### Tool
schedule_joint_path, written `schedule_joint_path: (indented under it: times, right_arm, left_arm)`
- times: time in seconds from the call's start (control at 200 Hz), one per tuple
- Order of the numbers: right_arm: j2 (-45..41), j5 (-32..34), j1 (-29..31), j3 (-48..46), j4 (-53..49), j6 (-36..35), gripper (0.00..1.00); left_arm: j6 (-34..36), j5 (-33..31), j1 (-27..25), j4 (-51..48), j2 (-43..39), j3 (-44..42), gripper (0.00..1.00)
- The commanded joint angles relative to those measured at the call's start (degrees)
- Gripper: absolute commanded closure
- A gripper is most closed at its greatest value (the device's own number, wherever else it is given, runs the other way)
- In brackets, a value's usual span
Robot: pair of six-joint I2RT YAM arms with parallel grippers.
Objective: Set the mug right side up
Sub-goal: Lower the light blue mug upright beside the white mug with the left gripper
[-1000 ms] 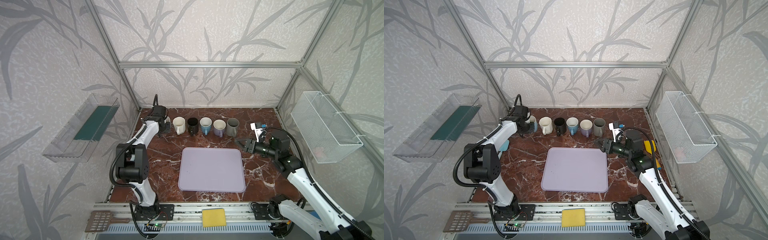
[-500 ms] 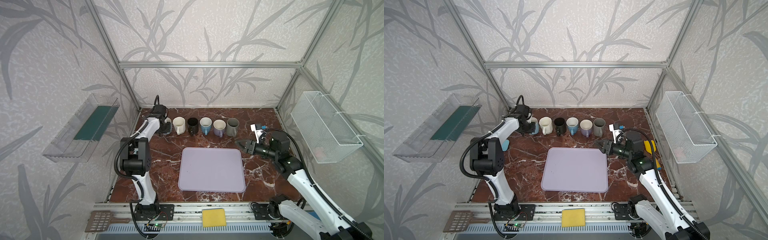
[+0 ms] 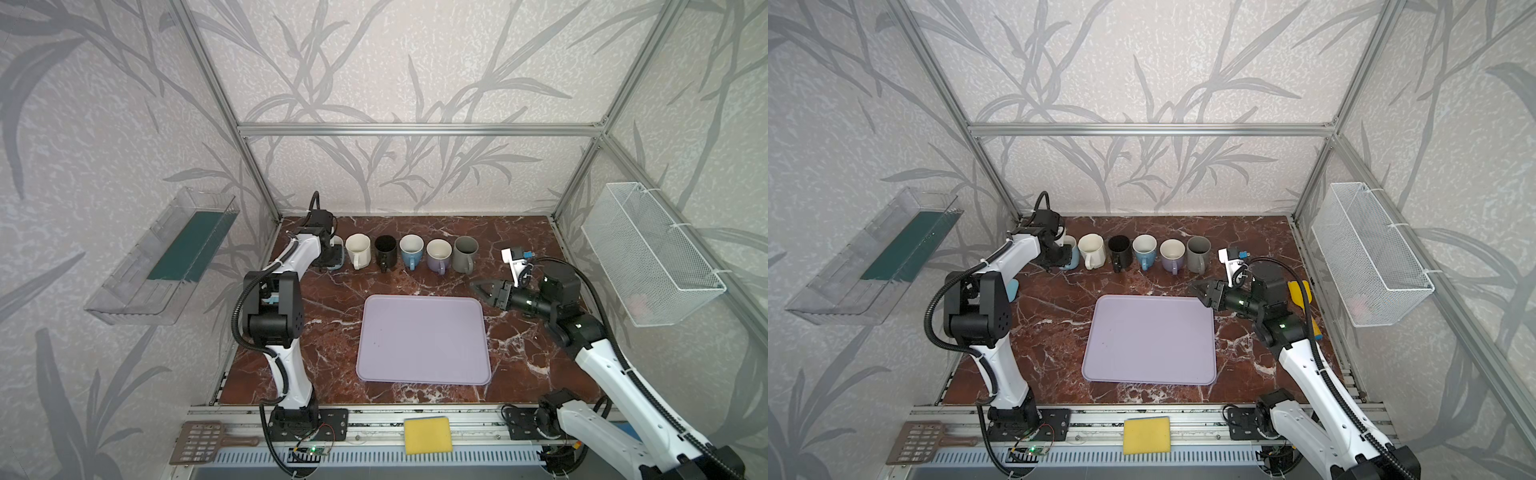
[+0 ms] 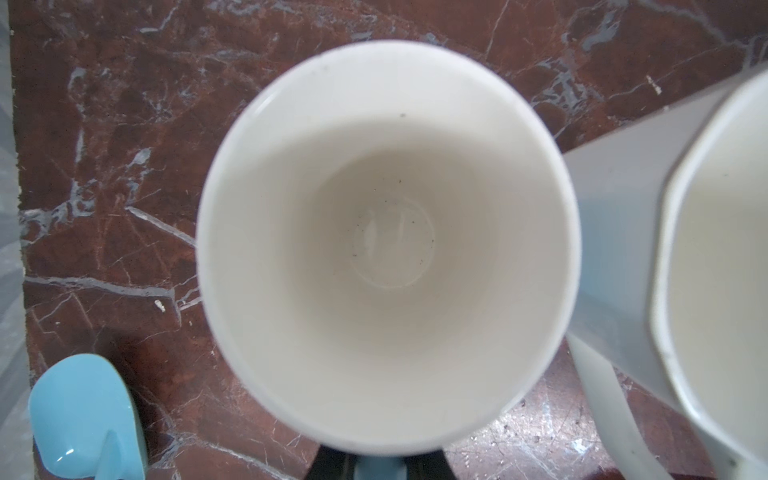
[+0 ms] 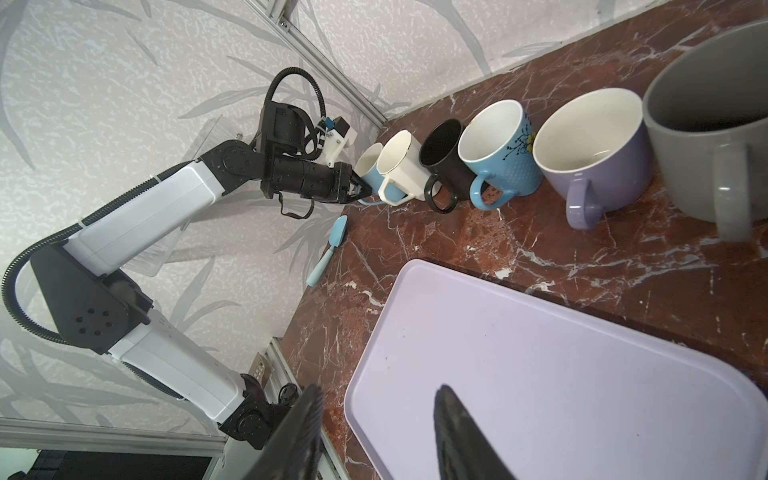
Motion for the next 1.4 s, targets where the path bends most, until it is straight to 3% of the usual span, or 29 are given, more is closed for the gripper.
schedule_joint_path:
  times: [0.0, 0.46, 0.99, 1.035, 1.075, 1.205, 1.399]
  right_arm:
    - [-1.1, 0.0, -0.3, 0.7, -0.8, -0.3, 0.55]
    - [-1.1, 0.3, -0.3, 1.4, -1.2, -0.8, 0.54]
    - [-1.0, 0.3, -0.3, 1.5, -2.3, -1.6, 0.54]
    - [-1.1, 0.4, -0.3, 1.5, -2.4, -1.7, 0.53]
    - [-1.1, 0.4, -0.3, 1.5, -2.5, -1.6, 0.53]
    - [-1.2, 0.5, -0.3, 1.4, -2.5, -1.8, 0.52]
    - [-1.3, 0.9, -0.3, 1.5, -3.0, -2.3, 0.51]
  left_arm:
    - [1.5, 0.7, 0.3, 2.2, 0.6, 2.9, 1.0]
    - [1.3, 2.1, 0.4, 0.6, 4.2, 6.0, 1.0]
    - [0.3, -0.2, 0.4, -1.0, 3.0, 6.3, 0.76]
    - [0.1, -0.2, 0.4, -1.2, 2.7, 6.3, 0.71]
    - [0.0, -0.1, 0.4, -1.2, 2.4, 6.2, 0.61]
    - [-0.2, 0.4, 0.4, -1.2, 1.4, 6.2, 0.48]
    - [-0.7, 0.7, 0.4, -1.7, -1.2, 6.0, 0.41]
